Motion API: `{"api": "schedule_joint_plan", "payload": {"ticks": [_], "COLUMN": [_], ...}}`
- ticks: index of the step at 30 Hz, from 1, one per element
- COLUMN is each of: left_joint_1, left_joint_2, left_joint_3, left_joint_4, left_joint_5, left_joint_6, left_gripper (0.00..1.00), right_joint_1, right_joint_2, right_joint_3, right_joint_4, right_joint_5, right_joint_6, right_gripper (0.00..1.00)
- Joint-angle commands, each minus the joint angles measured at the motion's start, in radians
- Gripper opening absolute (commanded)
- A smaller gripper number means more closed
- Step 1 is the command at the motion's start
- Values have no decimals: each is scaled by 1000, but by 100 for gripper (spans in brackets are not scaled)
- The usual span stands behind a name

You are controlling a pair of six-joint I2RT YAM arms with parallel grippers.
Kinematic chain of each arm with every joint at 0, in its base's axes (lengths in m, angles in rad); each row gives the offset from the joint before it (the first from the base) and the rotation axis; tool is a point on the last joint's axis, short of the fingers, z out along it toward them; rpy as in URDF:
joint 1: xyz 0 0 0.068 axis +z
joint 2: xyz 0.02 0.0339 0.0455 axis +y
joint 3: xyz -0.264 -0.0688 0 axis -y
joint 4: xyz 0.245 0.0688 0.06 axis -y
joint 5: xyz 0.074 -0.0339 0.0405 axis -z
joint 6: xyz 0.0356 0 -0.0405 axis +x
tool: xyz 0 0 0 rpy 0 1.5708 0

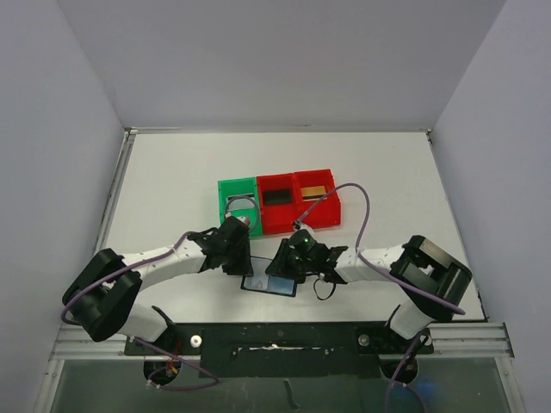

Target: Take the credit cards out of the card holder

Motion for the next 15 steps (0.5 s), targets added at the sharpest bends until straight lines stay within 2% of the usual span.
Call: {"api": "schedule_joint_plan", "payload": {"ticks": [1,3,7,13,15], "left_joint_1": [-3,-3,-3,-3,-3], "left_joint_2": [20,20,25,19,15], "left_joint_3": [34,34,23,24,22], "left_joint_4": [-20,-21,-9,-14,-22], "left_joint_5": [-11,-13,-1,-8,-20], "left_joint_6": [12,13,10,8,8], "left_gripper": [17,17,17,17,17], "right_joint_1": [4,5,4,-31,-62], "right_joint_2": [65,65,75,72,53], "right_joint_3": [51,48,26,-53,-114], "right_joint_4": [-10,-24,87,278,403], "right_joint_5": [-24,-9,-66,-149,-185], "right_joint_6": [-12,-8,-15,22,48], "right_gripper": [26,26,24,3,0]}}
